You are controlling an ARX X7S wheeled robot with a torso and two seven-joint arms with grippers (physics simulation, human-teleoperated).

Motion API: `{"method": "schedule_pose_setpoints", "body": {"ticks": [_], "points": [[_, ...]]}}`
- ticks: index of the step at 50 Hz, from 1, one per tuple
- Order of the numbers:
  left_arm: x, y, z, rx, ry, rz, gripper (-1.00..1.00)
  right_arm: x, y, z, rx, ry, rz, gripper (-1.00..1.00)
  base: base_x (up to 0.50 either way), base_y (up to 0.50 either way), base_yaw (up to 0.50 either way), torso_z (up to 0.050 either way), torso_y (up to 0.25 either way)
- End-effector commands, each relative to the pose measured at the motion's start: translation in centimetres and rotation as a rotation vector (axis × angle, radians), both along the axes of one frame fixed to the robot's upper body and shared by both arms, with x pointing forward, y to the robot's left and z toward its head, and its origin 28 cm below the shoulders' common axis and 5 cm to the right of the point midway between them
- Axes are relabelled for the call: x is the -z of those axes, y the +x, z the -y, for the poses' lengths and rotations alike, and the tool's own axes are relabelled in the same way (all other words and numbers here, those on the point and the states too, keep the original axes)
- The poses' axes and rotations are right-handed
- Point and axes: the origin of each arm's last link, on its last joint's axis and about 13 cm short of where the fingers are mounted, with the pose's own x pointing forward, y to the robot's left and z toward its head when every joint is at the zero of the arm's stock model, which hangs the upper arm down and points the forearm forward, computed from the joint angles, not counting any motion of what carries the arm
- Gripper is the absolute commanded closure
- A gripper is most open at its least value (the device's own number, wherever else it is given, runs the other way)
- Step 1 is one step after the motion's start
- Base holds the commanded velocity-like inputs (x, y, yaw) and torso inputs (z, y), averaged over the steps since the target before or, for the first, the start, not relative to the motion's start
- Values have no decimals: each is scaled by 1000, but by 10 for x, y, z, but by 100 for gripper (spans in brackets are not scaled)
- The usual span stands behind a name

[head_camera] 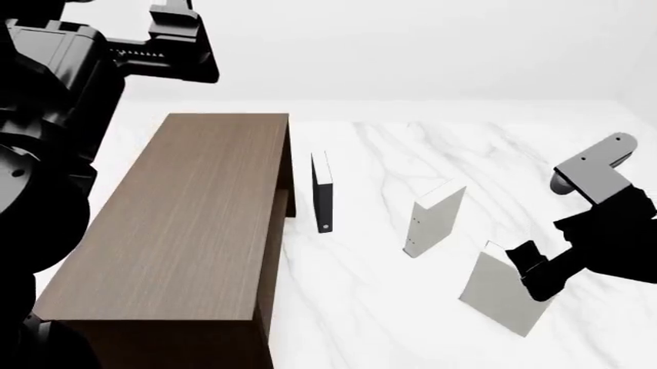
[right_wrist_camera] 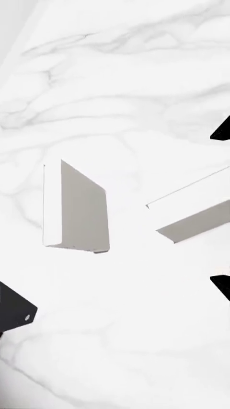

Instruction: Pick up the book on the right and place it under the cabinet shelf.

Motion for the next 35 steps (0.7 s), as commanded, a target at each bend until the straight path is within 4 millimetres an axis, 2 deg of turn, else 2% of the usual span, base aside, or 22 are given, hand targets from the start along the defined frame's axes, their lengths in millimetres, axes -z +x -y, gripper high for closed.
{"method": "schedule_pose_setpoints", "body": {"ticks": [1, 18, 35], "points": [[1, 0, 1, 15, 6, -1, -100, 16, 0, 5, 26, -4, -18, -100, 0, 0, 0, 0, 0], [3, 0, 2, 25, 14, -5, -100, 29, 6, 10, 49, -18, -30, -100, 0, 0, 0, 0, 0], [3, -4, 3, 30, 23, -4, -100, 41, 22, 16, 97, -19, -3, -100, 0, 0, 0, 0, 0]]}}
